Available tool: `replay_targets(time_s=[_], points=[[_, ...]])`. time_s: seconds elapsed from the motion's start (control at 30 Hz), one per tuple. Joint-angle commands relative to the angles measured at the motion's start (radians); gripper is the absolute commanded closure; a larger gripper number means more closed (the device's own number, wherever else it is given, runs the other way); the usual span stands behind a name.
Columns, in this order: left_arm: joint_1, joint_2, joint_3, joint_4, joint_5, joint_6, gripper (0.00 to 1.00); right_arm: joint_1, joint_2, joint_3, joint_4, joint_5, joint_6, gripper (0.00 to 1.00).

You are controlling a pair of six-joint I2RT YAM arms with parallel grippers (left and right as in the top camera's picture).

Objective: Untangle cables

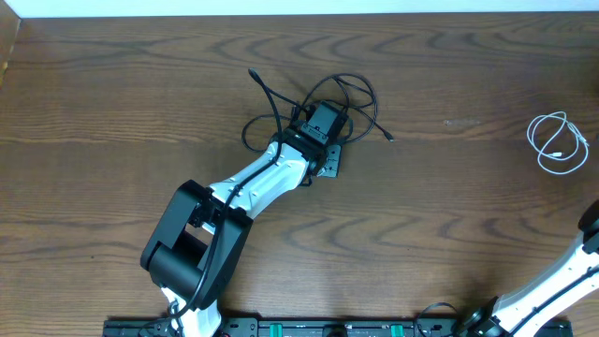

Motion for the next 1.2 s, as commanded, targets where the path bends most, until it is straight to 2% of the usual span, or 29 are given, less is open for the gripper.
replay_targets(time_s=[0.0,0.23,0.5,0.77,0.9,1.03,1.17], points=[[-0.002,-0.008,0.015,-0.006,0.005,-0.002,0.41,0.004,-0.018,0.001,0.0,-0.035,0.011,0.01],[-0.002,-0.008,0.015,-0.006,0.005,-0.003,0.41,0.006,-0.072,0.002,-0.015,-0.149,0.01,0.01],[-0.002,-0.008,0.015,-0.006,0.005,-0.002,0.41,0.01,-0.13,0.002,0.024,-0.179,0.068,0.01],[-0.002,-0.008,0.015,-0.007,0.005,-0.003,0.41,-0.016,-0.187,0.002,0.195,-0.585,0.007,0.01],[-0.002,-0.008,0.015,-0.007,0.005,-0.002,0.41,-0.029,-0.214,0.002,0.246,-0.652,0.07,0.01],[-0.002,-0.008,0.015,-0.006,0.005,-0.002,0.41,-0.023,-0.223,0.002,0.221,-0.657,0.078,0.01],[-0.001,-0.008,0.016,-0.006,0.005,-0.001,0.41,0.005,-0.223,0.002,0.115,-0.658,0.022,0.01]])
